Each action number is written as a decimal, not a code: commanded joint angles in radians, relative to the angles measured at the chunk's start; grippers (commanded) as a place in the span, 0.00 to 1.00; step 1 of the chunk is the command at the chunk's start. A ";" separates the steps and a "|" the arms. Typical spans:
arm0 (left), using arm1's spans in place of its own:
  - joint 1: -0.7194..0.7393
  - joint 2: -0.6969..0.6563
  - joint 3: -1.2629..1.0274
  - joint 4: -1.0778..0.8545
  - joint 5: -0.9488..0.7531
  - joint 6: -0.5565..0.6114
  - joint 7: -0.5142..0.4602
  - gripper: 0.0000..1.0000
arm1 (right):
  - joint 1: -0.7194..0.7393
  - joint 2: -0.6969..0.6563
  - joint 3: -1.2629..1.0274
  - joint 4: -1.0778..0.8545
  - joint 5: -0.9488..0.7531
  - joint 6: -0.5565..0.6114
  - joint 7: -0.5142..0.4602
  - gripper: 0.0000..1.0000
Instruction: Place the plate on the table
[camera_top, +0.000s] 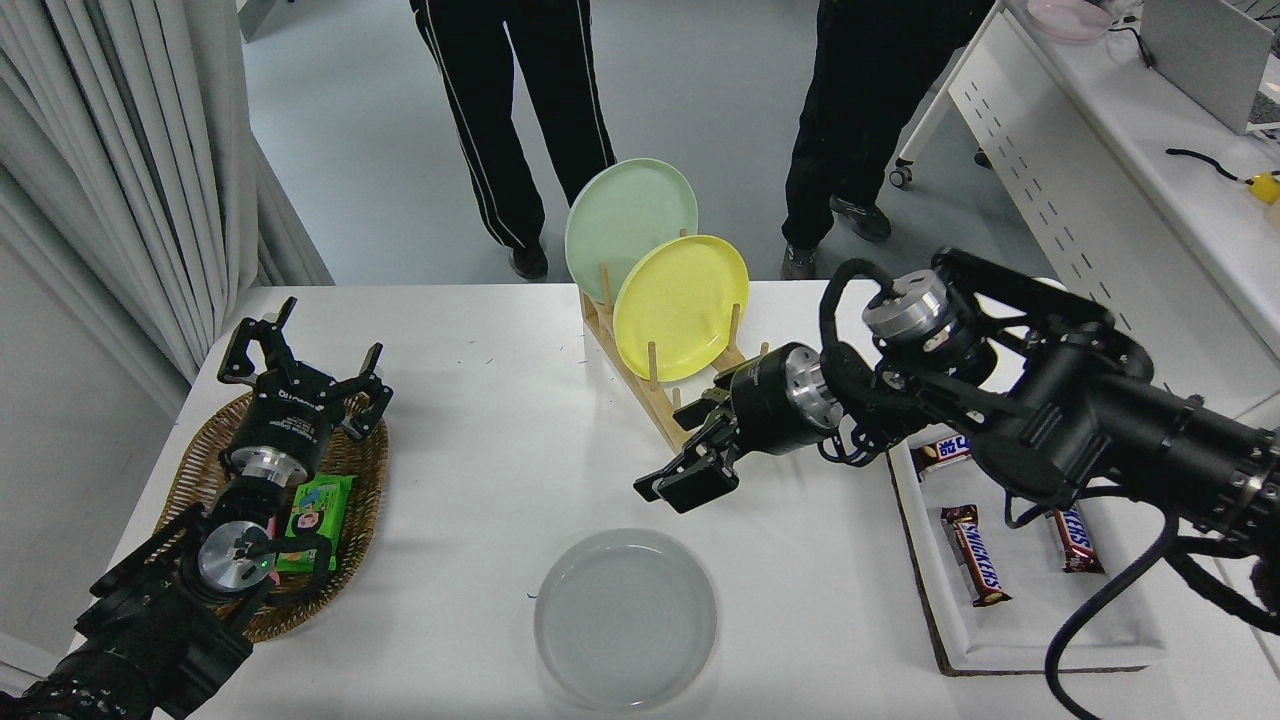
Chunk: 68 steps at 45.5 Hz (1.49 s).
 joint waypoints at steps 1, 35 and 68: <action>0.000 0.000 -0.001 0.001 0.000 0.000 0.000 1.00 | 0.049 -0.105 -0.007 0.027 -0.019 0.271 0.009 1.00; 0.000 0.000 0.000 0.001 0.000 0.000 0.000 1.00 | -0.008 -0.003 0.149 -0.418 -0.369 0.691 0.556 1.00; 0.000 0.000 -0.001 -0.001 0.000 0.000 0.000 1.00 | -0.249 0.141 0.298 -0.837 -0.578 1.013 0.809 1.00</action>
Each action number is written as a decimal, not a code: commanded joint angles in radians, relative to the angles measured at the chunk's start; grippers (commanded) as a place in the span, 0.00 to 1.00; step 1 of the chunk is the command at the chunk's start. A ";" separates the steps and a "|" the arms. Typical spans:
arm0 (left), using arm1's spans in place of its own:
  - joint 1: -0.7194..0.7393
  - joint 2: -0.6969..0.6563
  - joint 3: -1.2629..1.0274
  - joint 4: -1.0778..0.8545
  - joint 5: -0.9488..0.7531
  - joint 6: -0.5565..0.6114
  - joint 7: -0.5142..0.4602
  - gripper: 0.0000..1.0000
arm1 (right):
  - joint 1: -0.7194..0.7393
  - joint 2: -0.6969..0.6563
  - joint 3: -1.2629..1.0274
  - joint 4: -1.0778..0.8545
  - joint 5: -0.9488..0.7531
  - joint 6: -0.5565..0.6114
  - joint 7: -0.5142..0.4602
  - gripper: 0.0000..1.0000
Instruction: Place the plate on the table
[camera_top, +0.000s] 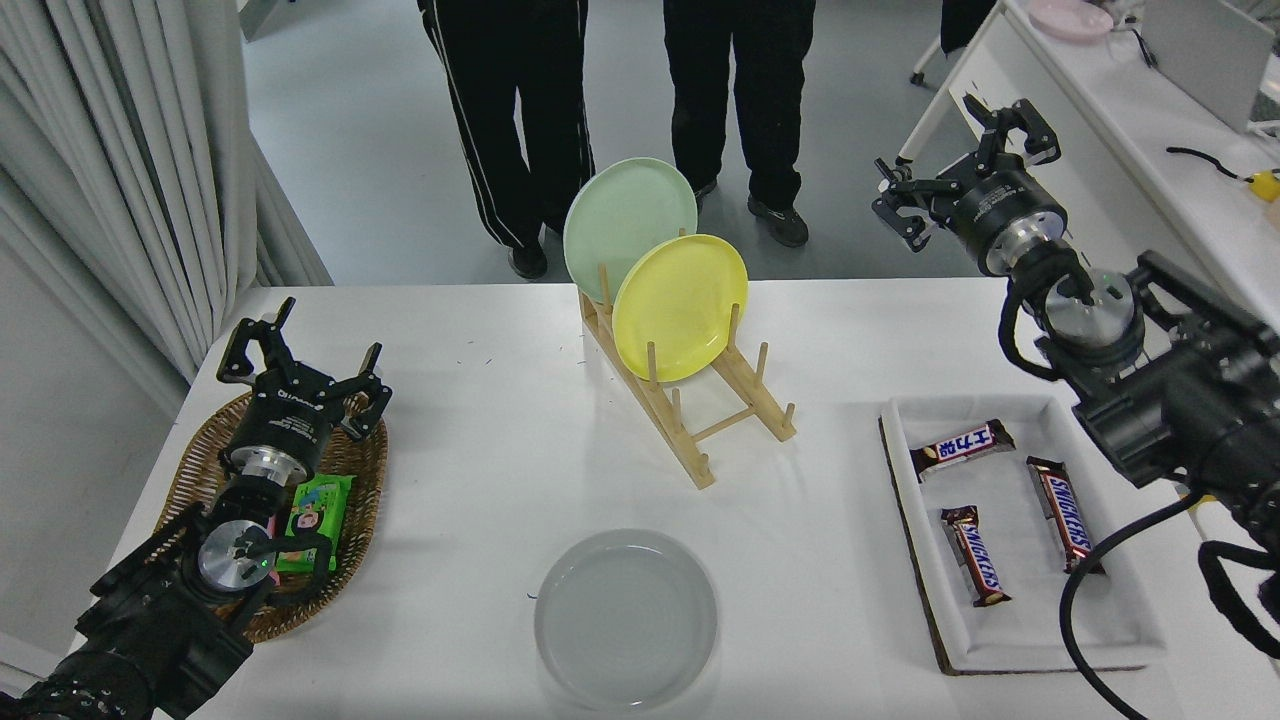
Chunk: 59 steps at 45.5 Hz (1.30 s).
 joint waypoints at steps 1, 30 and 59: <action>0.000 0.000 -0.001 0.001 0.000 0.000 0.000 1.00 | -0.083 0.056 0.060 -0.142 -0.056 0.065 0.081 1.00; 0.000 0.000 0.001 0.001 0.000 0.000 0.000 1.00 | -0.215 0.161 0.050 -0.187 -0.237 0.101 0.127 1.00; 0.000 0.000 -0.001 -0.001 0.000 0.001 0.000 1.00 | -0.186 0.144 0.102 -0.185 -0.224 0.102 0.125 1.00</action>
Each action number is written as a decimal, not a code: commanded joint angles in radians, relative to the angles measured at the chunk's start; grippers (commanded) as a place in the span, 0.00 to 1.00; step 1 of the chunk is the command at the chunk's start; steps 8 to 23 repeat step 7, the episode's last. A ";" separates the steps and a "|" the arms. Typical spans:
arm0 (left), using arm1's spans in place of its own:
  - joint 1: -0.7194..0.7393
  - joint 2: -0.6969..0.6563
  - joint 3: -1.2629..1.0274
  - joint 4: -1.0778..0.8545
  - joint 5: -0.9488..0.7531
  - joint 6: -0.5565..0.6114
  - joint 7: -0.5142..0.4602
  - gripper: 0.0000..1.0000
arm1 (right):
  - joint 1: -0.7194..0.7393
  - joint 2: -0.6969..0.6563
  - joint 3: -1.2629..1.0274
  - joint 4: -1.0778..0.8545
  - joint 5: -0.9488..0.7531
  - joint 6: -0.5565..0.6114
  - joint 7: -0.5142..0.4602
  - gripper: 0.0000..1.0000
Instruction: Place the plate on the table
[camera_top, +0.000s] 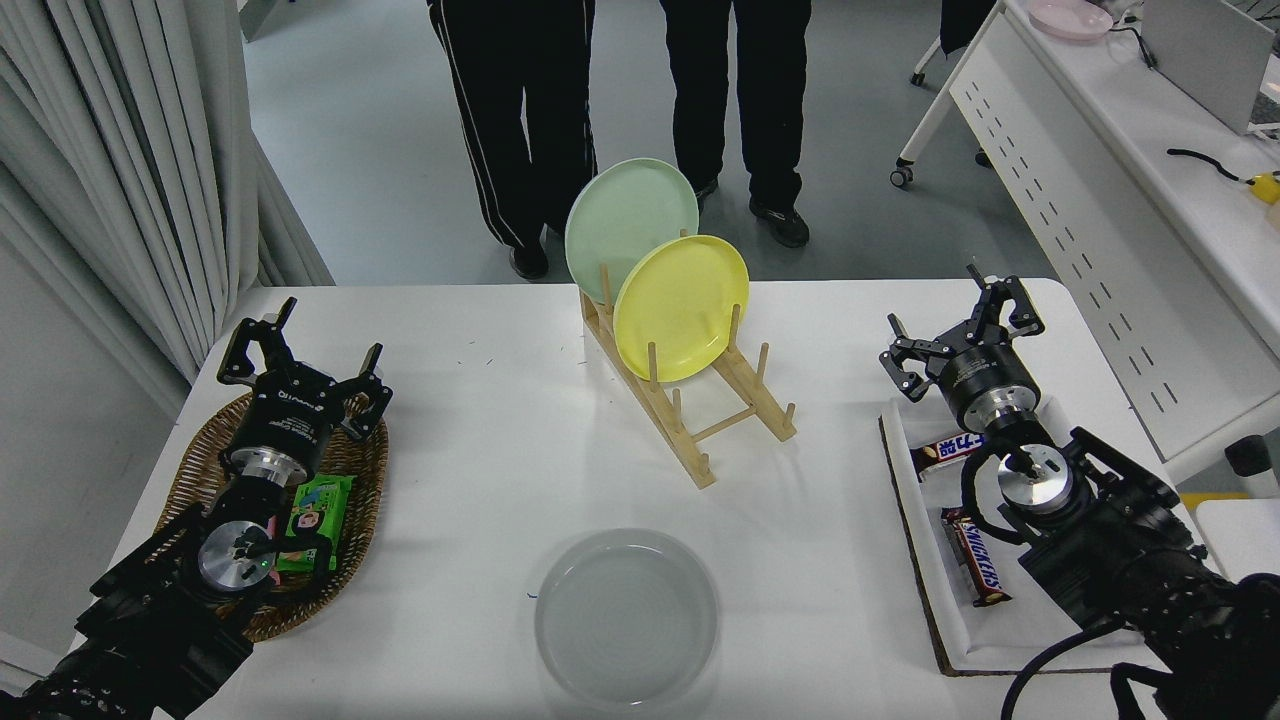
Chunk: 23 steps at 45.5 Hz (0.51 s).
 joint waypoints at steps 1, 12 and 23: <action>0.000 0.000 -0.001 0.001 0.000 0.000 0.000 1.00 | 0.004 -0.002 0.009 -0.001 0.000 0.003 0.001 1.00; 0.000 0.000 0.000 0.001 0.000 0.000 0.000 1.00 | -0.005 0.001 -0.002 0.009 -0.001 0.009 0.002 1.00; 0.000 0.000 0.000 0.001 0.000 0.000 0.000 1.00 | -0.005 0.001 -0.002 0.009 -0.001 0.009 0.002 1.00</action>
